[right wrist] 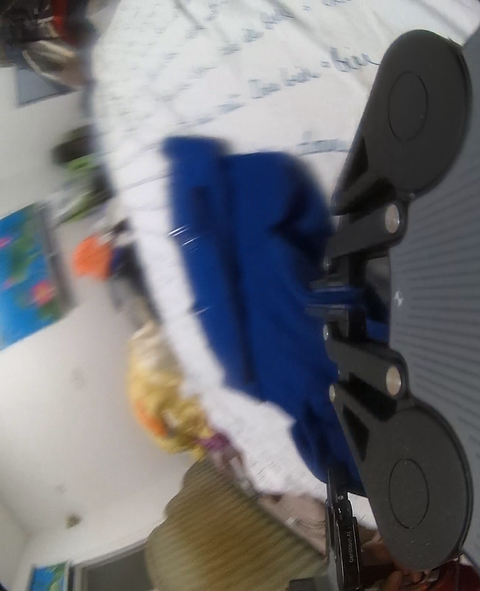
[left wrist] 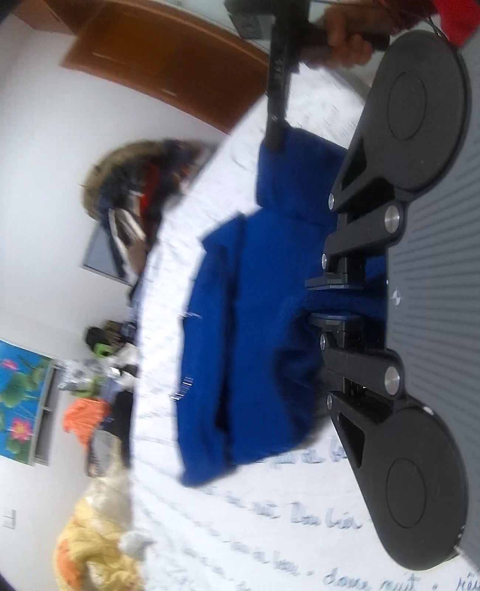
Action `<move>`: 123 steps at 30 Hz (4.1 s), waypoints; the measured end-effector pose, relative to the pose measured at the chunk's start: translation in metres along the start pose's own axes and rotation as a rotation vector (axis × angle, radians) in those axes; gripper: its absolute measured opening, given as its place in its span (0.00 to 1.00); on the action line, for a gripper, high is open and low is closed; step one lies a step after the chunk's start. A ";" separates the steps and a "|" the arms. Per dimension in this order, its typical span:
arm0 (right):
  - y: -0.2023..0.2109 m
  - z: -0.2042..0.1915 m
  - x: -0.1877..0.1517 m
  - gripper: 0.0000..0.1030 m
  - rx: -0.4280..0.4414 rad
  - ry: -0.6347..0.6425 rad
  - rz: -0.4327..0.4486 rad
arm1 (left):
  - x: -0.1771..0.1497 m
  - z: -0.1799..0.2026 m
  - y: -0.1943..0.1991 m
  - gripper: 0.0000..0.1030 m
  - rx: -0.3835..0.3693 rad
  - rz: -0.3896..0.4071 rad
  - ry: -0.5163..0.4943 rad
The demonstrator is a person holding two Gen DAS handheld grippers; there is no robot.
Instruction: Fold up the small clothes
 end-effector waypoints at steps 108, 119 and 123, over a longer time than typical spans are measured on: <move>-0.166 0.120 0.032 0.82 -0.370 0.155 -0.229 | 0.082 -0.141 -0.158 0.35 0.385 -0.139 0.079; -0.157 0.135 0.006 0.86 -0.393 0.153 -0.280 | 0.083 -0.152 -0.123 0.02 0.329 -0.181 0.007; -0.156 0.133 0.009 0.86 -0.421 0.160 -0.285 | 0.084 -0.170 -0.108 0.01 0.409 -0.180 0.001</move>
Point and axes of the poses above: each gripper's, at about its wrist camera, not at the fingertips, and y roughly against the way its jaws point, z to its right, x to its top, the point moved 9 cm from there along -y, roughly the way its jaws point, and after that the axes turned 15 degrees about y, right-handed, at the moved point
